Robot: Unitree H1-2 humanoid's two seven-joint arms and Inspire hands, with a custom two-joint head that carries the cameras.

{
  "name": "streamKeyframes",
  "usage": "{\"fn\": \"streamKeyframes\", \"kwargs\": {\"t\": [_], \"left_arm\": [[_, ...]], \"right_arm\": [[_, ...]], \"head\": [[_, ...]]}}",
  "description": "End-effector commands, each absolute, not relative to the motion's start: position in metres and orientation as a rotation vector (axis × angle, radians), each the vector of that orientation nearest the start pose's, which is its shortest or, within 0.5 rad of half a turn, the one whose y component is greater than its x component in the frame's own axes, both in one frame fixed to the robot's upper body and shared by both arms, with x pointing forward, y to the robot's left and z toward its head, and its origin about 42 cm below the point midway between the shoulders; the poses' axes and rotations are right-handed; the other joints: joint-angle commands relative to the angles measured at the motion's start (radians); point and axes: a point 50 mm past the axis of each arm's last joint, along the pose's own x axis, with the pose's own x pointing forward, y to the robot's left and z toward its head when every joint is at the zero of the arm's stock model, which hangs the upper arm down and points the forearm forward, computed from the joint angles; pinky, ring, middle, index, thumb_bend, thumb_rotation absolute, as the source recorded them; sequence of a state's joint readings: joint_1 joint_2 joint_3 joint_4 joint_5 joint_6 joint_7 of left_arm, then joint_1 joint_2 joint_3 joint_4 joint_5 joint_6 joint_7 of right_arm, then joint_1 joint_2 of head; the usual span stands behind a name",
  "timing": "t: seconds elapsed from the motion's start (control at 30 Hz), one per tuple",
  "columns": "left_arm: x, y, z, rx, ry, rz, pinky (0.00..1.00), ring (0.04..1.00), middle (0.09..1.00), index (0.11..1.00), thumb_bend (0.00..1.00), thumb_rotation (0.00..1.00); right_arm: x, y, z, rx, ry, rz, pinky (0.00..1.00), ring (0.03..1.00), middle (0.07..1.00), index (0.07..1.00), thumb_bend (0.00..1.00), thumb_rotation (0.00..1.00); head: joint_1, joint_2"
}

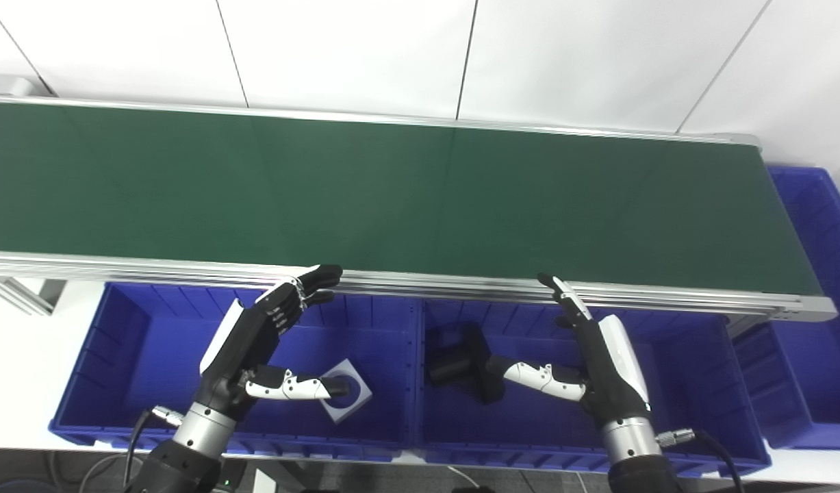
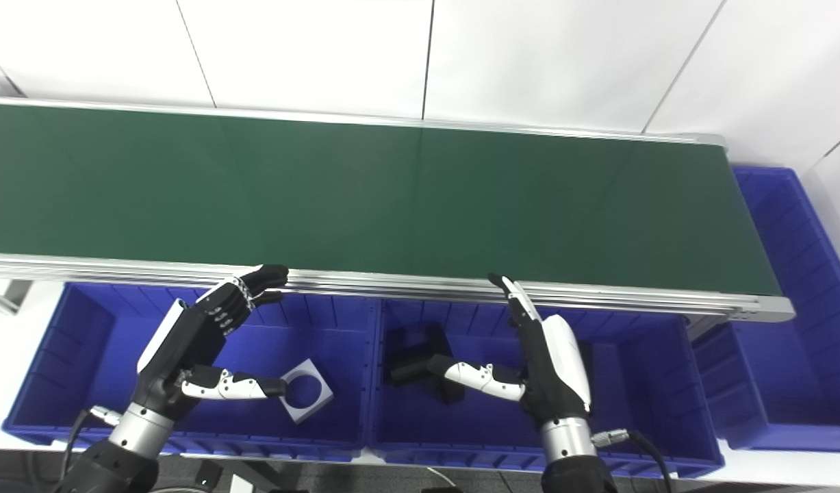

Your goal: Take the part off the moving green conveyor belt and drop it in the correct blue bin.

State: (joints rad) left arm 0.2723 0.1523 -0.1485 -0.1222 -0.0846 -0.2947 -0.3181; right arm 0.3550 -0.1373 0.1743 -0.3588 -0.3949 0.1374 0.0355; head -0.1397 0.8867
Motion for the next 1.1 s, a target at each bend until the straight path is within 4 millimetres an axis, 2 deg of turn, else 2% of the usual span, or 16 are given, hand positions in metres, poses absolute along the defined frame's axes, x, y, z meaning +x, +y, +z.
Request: {"fn": "streamKeyframes", "kwargs": {"t": [0.0,0.3,0.5,0.77,1.07], "left_arm": [[0.186,0.211,0.091,0.039,-0.169,-0.415,0.82,0.859,0.856,0.818,0.84,0.09],[0.184,0.206,0.084,0.036,-0.177,-0.414,0.83,0.861,0.857,0.831,0.83,0.09],[0.181,0.207,0.078,0.047,-0.178,-0.406,0.83,0.867,0.866,0.837,0.83,0.1],[0.18,0.209,0.073,0.065,-0.169,-0.396,0.83,0.87,0.872,0.846,0.83,0.12],[0.18,0.208,0.068,0.05,-0.167,-0.383,0.83,0.87,0.873,0.842,0.83,0.11]], "right_arm": [[0.17,-0.219,0.111,-0.409,0.019,0.189,0.87,0.949,0.979,0.954,0.98,0.49],[0.18,-0.213,0.096,-0.236,-0.03,0.316,0.87,0.916,0.936,0.935,1.0,0.44],[0.181,-0.205,0.083,-0.214,-0.028,0.322,0.86,0.92,0.938,0.952,1.0,0.42],[0.179,-0.204,0.063,-0.2,-0.042,0.29,0.87,0.925,0.936,0.963,1.0,0.38],[0.175,-0.203,0.054,-0.186,-0.077,0.245,0.88,0.924,0.941,0.954,1.0,0.4]], "head": [[0.042,-0.012],[0.082,-0.049],[0.083,-0.109],[0.076,-0.128],[0.08,-0.149]]}}
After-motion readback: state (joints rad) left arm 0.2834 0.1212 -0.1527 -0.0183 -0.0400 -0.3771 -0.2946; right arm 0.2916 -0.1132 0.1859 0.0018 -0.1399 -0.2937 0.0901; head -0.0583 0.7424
